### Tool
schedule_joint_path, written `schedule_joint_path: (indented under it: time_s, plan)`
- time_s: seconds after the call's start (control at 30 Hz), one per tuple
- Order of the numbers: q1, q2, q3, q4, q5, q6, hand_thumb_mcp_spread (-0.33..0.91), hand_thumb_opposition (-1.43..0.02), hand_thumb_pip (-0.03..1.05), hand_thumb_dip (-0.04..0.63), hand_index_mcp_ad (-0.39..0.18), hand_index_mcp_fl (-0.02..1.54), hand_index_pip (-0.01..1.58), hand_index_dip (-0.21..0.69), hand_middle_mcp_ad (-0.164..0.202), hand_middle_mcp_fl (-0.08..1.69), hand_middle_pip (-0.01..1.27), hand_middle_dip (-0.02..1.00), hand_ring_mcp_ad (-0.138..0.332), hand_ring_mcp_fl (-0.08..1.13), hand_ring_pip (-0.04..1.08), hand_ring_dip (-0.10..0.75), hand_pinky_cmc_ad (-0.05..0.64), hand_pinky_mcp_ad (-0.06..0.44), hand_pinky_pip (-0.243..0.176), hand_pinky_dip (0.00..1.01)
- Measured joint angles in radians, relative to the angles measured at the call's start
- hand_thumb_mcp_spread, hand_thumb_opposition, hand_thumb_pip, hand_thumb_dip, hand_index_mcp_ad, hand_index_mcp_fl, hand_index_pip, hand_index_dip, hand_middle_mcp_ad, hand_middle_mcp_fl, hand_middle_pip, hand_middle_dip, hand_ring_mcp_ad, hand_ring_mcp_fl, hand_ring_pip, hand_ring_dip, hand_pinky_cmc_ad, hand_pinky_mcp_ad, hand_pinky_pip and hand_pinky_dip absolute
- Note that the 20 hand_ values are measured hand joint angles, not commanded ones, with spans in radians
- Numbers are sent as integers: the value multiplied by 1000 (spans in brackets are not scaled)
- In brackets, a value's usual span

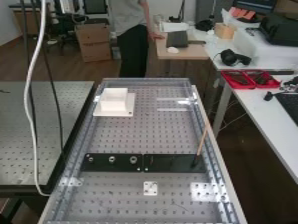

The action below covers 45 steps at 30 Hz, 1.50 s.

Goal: Grab the pcb board and place it in the clear container

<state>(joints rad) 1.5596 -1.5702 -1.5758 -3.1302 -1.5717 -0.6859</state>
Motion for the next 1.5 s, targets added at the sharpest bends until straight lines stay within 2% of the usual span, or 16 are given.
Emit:
schedule_joint_path:
  time_s: [0.13,0.2,0.27,0.37,0.43,0.53,0.6,0.63,0.73,0.83,1.0,1.13,1.3,1.37,1.5]
  plan:
    - [0,0,-3,2,-1,5,-10,-2,5,3,17,0,9,12,52,23,17,28,5,2,12,12,51,52,-10,23]
    - [1,0,-4,3,-1,8,37,-120,56,3,51,24,16,12,58,10,54,24,9,3,28,12,63,51,-10,63]
    - [1,0,-6,3,-1,10,112,-326,96,7,75,37,47,12,77,5,89,24,45,0,38,12,99,86,-10,147]
    - [1,0,-11,6,-1,18,112,-475,91,7,108,37,58,12,119,2,110,24,122,0,58,12,183,133,-44,215]
    - [1,-1,-15,9,-1,23,117,-541,91,7,126,54,73,17,129,5,131,24,154,26,70,12,225,162,-75,257]
    - [2,-1,-22,16,2,21,131,-595,89,7,133,58,84,17,138,12,138,24,183,51,87,12,264,201,-89,291]
    - [3,0,-33,27,10,13,138,-597,89,7,140,58,87,28,155,5,141,26,202,51,87,12,281,211,-91,309]
    - [4,0,-41,35,15,9,136,-604,89,7,141,56,87,30,154,14,148,26,201,51,87,12,278,215,-105,316]
    - [5,-3,-62,51,28,3,136,-639,89,7,150,56,87,30,157,16,154,26,218,51,89,12,302,220,-108,337]
    - [5,-7,-79,68,36,4,138,-646,89,7,155,75,89,30,173,23,154,26,220,65,87,12,297,232,-105,337]
    - [7,-20,-131,115,64,-11,138,-646,91,7,164,75,87,35,173,23,152,26,220,66,89,12,314,232,-122,354]
    - [4,-38,-176,161,72,9,138,-648,87,3,162,72,86,31,173,19,152,24,215,66,89,12,314,232,-122,354]
    - [-1,-50,-232,228,84,31,155,-663,99,2,164,72,87,63,175,19,154,31,232,63,89,12,314,230,-122,354]
    - [-3,-59,-247,248,89,39,173,-663,143,7,164,72,84,58,171,19,159,44,232,66,89,12,314,230,-120,354]
    - [-10,-91,-260,264,98,49,188,-663,143,7,162,72,87,99,175,19,159,51,232,66,87,12,314,230,-120,354]
